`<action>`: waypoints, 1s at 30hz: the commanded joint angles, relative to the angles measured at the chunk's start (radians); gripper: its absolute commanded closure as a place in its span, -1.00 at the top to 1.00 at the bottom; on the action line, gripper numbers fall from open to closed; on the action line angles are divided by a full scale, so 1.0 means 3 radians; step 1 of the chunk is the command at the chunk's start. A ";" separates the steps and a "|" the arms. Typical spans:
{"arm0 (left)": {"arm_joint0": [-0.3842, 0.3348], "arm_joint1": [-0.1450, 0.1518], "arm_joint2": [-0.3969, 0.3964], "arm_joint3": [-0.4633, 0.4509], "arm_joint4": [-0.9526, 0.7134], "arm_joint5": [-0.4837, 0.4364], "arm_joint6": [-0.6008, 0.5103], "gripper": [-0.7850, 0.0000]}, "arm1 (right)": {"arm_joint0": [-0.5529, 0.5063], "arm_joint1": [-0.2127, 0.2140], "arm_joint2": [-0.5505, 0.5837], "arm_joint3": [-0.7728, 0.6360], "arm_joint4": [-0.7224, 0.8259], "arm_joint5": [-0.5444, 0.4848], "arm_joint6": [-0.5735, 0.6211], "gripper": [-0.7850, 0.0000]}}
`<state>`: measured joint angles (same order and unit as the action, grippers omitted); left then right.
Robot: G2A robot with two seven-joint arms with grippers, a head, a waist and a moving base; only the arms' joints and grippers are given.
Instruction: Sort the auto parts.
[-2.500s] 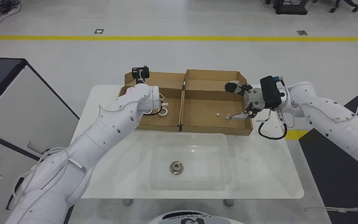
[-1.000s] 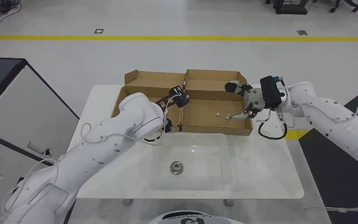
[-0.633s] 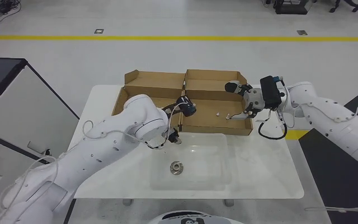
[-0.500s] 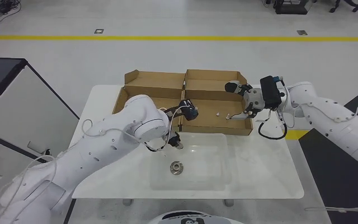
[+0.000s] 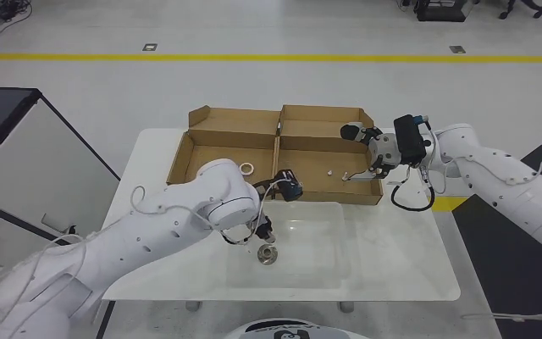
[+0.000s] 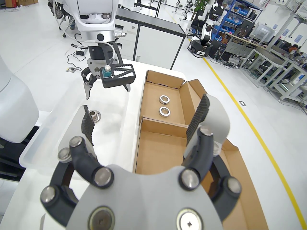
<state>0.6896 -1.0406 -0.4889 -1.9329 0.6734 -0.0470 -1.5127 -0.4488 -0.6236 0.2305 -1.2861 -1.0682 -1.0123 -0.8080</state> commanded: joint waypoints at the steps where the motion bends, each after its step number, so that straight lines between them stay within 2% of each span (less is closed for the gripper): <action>1: 0.0005 0.0001 -0.0005 -0.0004 0.0008 0.0004 0.0015 1.00 | 0.0000 0.0000 0.0000 0.0000 0.0000 0.0000 0.0000 1.00; 11: 0.0011 0.0001 0.0002 -0.0017 0.0026 -0.0010 0.0025 1.00 | 0.0000 0.0000 0.0000 0.0000 0.0000 0.0000 0.0000 1.00; 20: 0.0218 -0.0007 0.0090 -0.0190 -0.0177 -0.0090 -0.0050 1.00 | 0.0000 0.0000 0.0000 0.0000 0.0000 0.0000 0.0000 1.00; 30: 0.0248 -0.0025 0.0118 -0.0175 -0.0222 -0.0101 -0.0036 1.00 | 0.0000 0.0000 0.0000 0.0000 0.0000 0.0000 0.0000 1.00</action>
<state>0.7609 -1.0481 -0.4534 -1.9860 0.6079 -0.0746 -1.5340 -0.4488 -0.6236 0.2305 -1.2861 -1.0682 -1.0123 -0.8080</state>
